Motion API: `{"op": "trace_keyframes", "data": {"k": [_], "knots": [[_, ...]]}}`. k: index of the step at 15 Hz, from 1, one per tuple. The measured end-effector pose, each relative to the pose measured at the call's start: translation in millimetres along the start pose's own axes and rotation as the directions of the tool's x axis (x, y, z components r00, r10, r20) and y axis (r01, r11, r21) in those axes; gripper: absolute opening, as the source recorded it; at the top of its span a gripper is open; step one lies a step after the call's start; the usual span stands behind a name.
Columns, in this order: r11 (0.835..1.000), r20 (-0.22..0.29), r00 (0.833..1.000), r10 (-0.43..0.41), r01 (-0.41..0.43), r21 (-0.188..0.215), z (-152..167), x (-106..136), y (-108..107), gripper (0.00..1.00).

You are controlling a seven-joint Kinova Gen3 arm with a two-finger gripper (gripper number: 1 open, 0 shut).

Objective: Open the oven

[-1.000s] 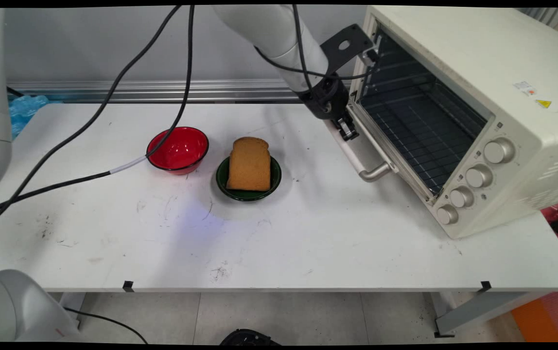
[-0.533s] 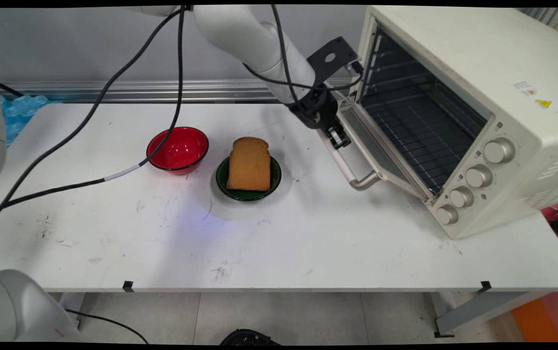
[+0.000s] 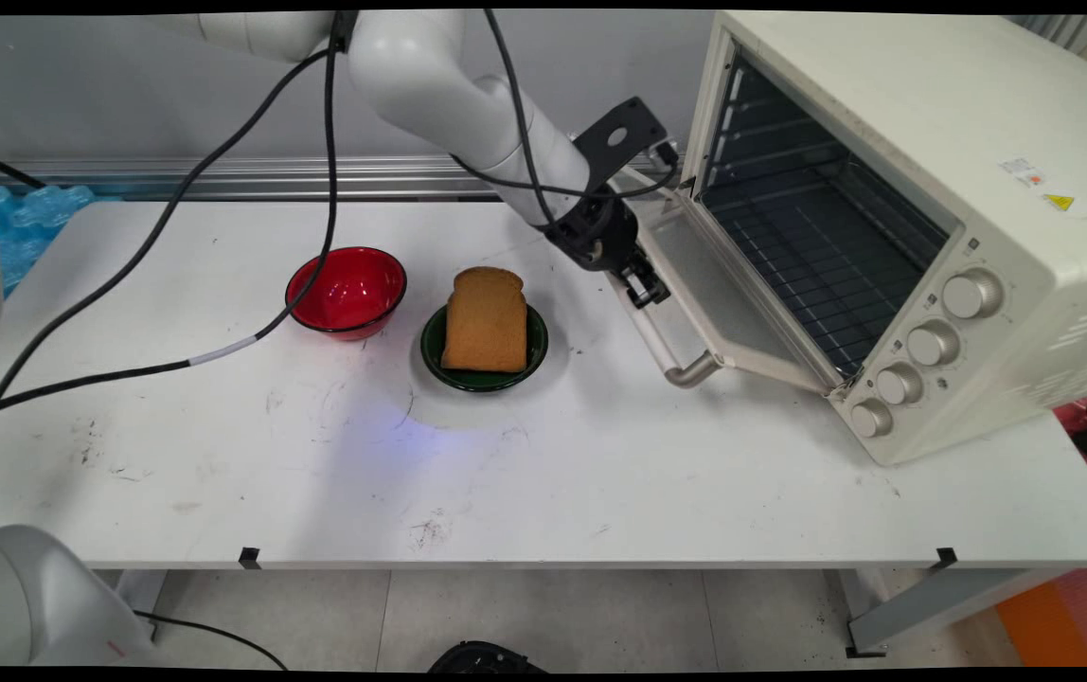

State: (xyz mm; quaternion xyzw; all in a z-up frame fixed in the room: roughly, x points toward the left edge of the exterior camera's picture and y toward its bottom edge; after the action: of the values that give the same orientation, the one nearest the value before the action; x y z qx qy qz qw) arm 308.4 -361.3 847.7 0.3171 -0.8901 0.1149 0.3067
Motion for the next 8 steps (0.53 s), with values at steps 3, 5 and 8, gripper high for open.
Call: {"op": "trace_keyframes", "data": {"k": [3, 5, 8], "knots": [[1.0, -0.006, 1.0, 0.006, -0.006, -0.01, 1.4, -9.7, -0.9, 0.0], [1.0, -0.01, 1.0, 0.015, -0.015, -0.014, 2.0, -15.7, -1.8, 0.0], [1.0, -0.012, 1.0, 0.021, -0.021, -0.015, 2.2, -24.7, -3.5, 0.0]]}}
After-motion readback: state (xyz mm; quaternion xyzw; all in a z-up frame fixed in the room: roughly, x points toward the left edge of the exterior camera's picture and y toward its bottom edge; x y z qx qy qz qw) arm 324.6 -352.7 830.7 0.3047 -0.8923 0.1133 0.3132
